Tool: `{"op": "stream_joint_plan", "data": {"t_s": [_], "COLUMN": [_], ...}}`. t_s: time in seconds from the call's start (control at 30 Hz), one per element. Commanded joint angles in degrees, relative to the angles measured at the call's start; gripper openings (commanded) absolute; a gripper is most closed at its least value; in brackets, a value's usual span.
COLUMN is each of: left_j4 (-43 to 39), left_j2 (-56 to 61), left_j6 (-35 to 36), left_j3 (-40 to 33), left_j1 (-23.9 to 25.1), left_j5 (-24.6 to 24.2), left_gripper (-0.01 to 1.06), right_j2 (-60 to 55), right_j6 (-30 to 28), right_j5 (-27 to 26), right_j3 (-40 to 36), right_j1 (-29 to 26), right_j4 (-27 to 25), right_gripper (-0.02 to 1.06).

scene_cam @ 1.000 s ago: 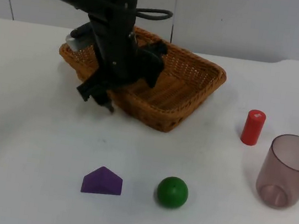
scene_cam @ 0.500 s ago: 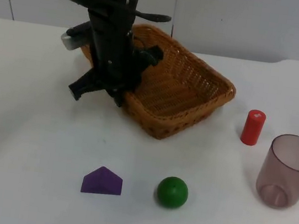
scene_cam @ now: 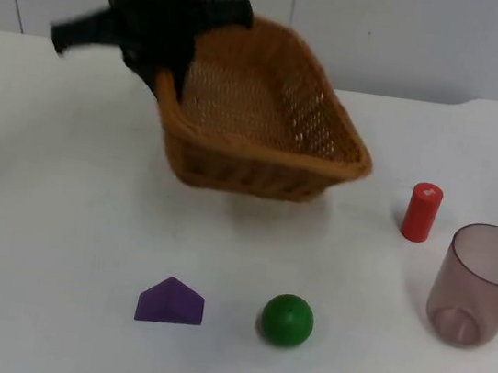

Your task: Pick up the basket with the left hand and place the triangular block into the basket with the right hand.

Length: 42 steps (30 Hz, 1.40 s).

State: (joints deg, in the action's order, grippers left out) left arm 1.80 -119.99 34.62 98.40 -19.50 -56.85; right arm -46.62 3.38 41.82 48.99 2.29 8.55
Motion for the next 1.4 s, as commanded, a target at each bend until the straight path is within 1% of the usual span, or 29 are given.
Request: {"op": "stream_joint_plan", "data": {"t_s": [0.0, 0.07, 0.1, 0.17, 0.2, 0.23, 0.27, 0.3, 0.4, 0.43, 0.47, 0.5, 0.53, 0.6, 0.67, 0.7, 0.73, 0.77, 0.83, 0.87, 1.0, 1.03, 1.1, 1.13, 1.2, 1.23, 1.27, 1.3, 1.37], "left_j4": [2.99, 7.82, 7.82, 14.64, 17.71, 19.07, 18.97, 18.97, 18.97, 19.34, 19.93, 21.75, 21.75, 23.95, 24.46, 24.46, 24.46, 25.0, 28.11, 28.11, 30.01, 30.01, 29.65, 28.5, 26.77, 26.77, 26.34, 26.5, 30.25], "left_j2": [3.77, 6.47, 6.47, 8.97, 10.8, 13.28, 16.2, 16.2, 25.5, 28.29, 29.99, 34.81, 34.81, 40.2, 45.43, 45.43, 47.45, 49.6, 52.58, 52.58, 53.11, 53.11, 53.11, 53.11, 53.0, 53.0, 52.01, 51.24, 48.91], "left_j6": [-9.51, -18.61, -18.61, -27.66, -30.6, -32.43, -32.46, -32.46, -32.46, -32.8, -33.31, -35.18, -35.18, -38.67, -41.49, -41.49, -42.14, -42.14, -42.14, -42.14, -43.38, -43.38, -43.38, -43.28, -42.17, -42.17, -41.66, -41.66, -45.01], "left_j3": [0.16, 0.16, 0.16, -0.17, -1.0, -3.05, -6.14, -6.14, -17.92, -22.46, -24.68, -30.11, -30.11, -36.73, -41.54, -41.54, -43.92, -45.69, -48.93, -48.93, -49.57, -49.57, -49.45, -49.45, -49.23, -49.23, -47.83, -46.47, -43.87], "left_j1": [1.13, 3.13, 3.13, 5.56, 6.75, 7.61, 8.6, 8.6, 12.25, 13.77, 14.53, 17.26, 17.26, 20.69, 23.83, 23.83, 25.15, 25.82, 25.91, 25.91, 25.91, 25.91, 26.23, 26.33, 27.7, 27.7, 29.9, 31.5, 33.36], "left_j5": [-2.93, -6.81, -6.81, -9.96, -10.27, -9.37, -7.69, -7.69, 0.76, 3.03, 4.46, 7.76, 7.76, 9.92, 10.04, 10.04, 10.55, 11.72, 13.68, 13.68, 12.63, 12.63, 12.6, 12.6, 12.94, 12.94, 11.35, 10.06, 6.31], "left_gripper": [0.0, 0.0, 0.0, 0.0, 0.0, 0.0, 0.0, 0.0, 0.0, 0.0, 0.0, 0.0, 0.0, 0.0, 0.0, 0.0, 0.0, 0.0, 0.0, 0.0, 0.0, 0.0, 0.0, 0.0, 0.0, 0.0, 0.0, 0.0, 0.0], "right_j2": [1.41, 2.24, 2.24, 2.48, 2.48, 2.48, 2.59, 2.59, 3.43, 3.58, 3.58, 3.58, 3.58, 3.58, 3.58, 3.58, 3.58, 3.58, 3.58, 3.58, 2.98, 2.98, 2.12, 1.74, 0.61, 0.61, -0.68, -1.8, -4.06], "right_j6": [0.22, 0.22, 0.22, 0.22, 0.22, 0.22, 0.22, 0.22, -1.46, -1.61, -1.61, -1.61, -1.61, -1.72, -1.72, -1.72, -1.72, -3.04, -6.44, -6.44, -16.33, -16.33, -22.81, -24.99, -27.8, -27.8, -30.17, -31.59, -34.7], "right_j5": [-0.28, 0.18, 0.18, 1.26, 1.85, 2.23, 3.08, 3.08, 3.09, 2.97, 2.97, 3.09, 3.09, 3.2, 3.35, 3.35, 3.35, 3.33, 3.55, 3.55, 5.4, 5.4, 6.43, 6.91, 7.86, 7.86, 9.05, 9.51, 9.81], "right_j3": [0.56, 0.56, 0.56, 0.56, 0.56, 0.56, 0.56, 0.56, 0.56, 0.56, 0.56, 0.56, 0.56, 0.56, 0.56, 0.56, 0.56, 0.56, 0.56, 0.56, 0.56, 0.56, 0.56, 0.56, 0.56, 0.56, 0.56, 0.56, 0.56], "right_j1": [0.22, 0.22, 0.22, 0.22, 0.22, 0.22, 0.22, 0.22, 0.22, 0.22, 0.22, 0.22, 0.22, 0.22, 0.22, 0.22, 0.22, 0.22, 0.22, 0.22, 0.22, 0.22, 0.22, 0.22, 0.22, 0.22, 0.22, 0.22, 0.51], "right_j4": [-0.07, -0.07, -0.07, -0.22, -0.33, -0.71, -1.52, -1.52, -4.48, -4.95, -5.14, -5.4, -5.4, -5.75, -5.74, -5.74, -5.74, -6.28, -9.51, -9.51, -20.68, -20.68, -27.05, -29.08, -32.0, -32.0, -34.46, -35.22, -37.6], "right_gripper": [1.05, 1.05, 1.05, 1.05, 1.05, 1.05, 1.05, 1.05, 1.05, 1.05, 1.05, 1.05, 1.05, 1.05, 1.05, 1.05, 1.05, 1.05, 1.05, 1.05, 1.05, 1.05, 1.05, 1.05, 1.05, 1.05, 1.05, 1.05, 1.05]}}
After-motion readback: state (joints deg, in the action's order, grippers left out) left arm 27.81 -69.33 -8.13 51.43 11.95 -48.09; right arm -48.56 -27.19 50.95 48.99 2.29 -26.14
